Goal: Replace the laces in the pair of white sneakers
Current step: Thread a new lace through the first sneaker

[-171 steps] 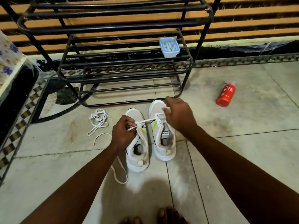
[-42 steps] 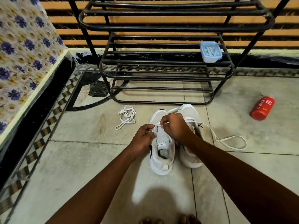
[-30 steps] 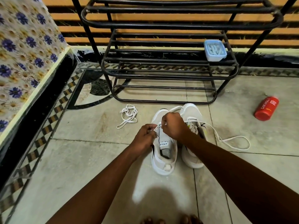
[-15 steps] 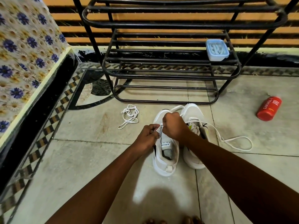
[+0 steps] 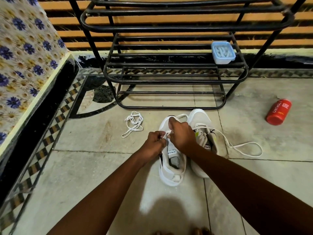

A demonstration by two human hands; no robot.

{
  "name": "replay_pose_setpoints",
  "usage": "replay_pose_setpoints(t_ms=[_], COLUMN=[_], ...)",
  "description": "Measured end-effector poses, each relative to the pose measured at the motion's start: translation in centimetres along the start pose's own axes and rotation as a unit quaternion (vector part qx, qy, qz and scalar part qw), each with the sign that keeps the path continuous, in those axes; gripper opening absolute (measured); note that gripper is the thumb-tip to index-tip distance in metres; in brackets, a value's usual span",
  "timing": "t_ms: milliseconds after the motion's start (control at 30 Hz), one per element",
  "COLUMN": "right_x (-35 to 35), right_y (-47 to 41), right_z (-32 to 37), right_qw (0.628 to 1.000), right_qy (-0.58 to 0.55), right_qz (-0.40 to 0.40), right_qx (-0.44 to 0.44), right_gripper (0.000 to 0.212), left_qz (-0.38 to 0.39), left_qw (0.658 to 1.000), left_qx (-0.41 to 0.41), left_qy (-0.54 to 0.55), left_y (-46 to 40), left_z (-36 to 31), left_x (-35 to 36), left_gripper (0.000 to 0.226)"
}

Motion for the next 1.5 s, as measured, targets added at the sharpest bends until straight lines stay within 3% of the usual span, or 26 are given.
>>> replay_pose_setpoints(t_ms=[100, 233, 467, 600, 833, 1033, 1133, 1333, 1433, 1500], right_x=[0.1, 0.0, 0.1, 0.3, 0.5, -0.2, -1.2, -2.2, -1.1, -0.3], right_y=[0.4, 0.4, -0.2, -0.1, -0.4, -0.5, 0.4, 5.4, 6.6, 7.0], right_z=[0.1, 0.3, 0.6, 1.1, -0.1, -0.4, -0.3, 0.5, 0.1, 0.1], right_qw=[0.999, 0.999, 0.997, 0.995, 0.992, 0.983, 0.977, 0.983, 0.99, 0.995], right_qy=[-0.013, -0.026, 0.033, 0.027, -0.086, -0.166, -0.19, -0.075, -0.061, -0.036], right_qz=[-0.029, -0.038, -0.003, -0.012, -0.055, -0.06, -0.072, -0.148, -0.122, -0.093], right_qx=[0.007, 0.006, -0.063, -0.1, -0.078, -0.054, -0.07, -0.077, -0.039, -0.022], right_gripper=[0.032, 0.033, 0.051, 0.054, 0.058, 0.059, 0.043, 0.015, 0.027, 0.036], left_qz=[-0.001, 0.0, 0.004, 0.003, 0.001, -0.009, -0.016, -0.032, -0.057, -0.105], left_qw=[1.0, 0.999, 0.999, 0.998, 0.998, 0.996, 0.996, 0.997, 0.997, 0.993], left_qx=[-0.012, -0.034, -0.044, -0.063, -0.064, -0.074, -0.074, -0.067, -0.047, 0.003], left_qy=[0.014, 0.014, 0.003, -0.002, 0.019, 0.039, 0.04, 0.037, 0.017, -0.053], left_y=[0.1, 0.2, -0.3, -0.4, -0.5, -1.1, -1.7, -1.4, -1.5, -2.0], left_z=[-0.2, -0.7, -0.3, -0.3, -0.2, 0.2, 0.6, 0.4, 0.5, 0.6], left_x=[0.0, 0.0, -0.1, -0.1, -0.1, -0.4, -0.6, -0.3, -0.2, -0.3], left_gripper=[0.02, 0.038, 0.028, 0.059, 0.054, 0.068, 0.056, 0.044, 0.017, 0.009])
Point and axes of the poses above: each hand's wrist, its own y-axis away from the middle knuckle, its own x-axis out of the palm, z = x × y, the point moved 3 cm from there along -y, towards the middle knuckle, and after that the axes turned 2 degrees about z, right-handed, at the moved point
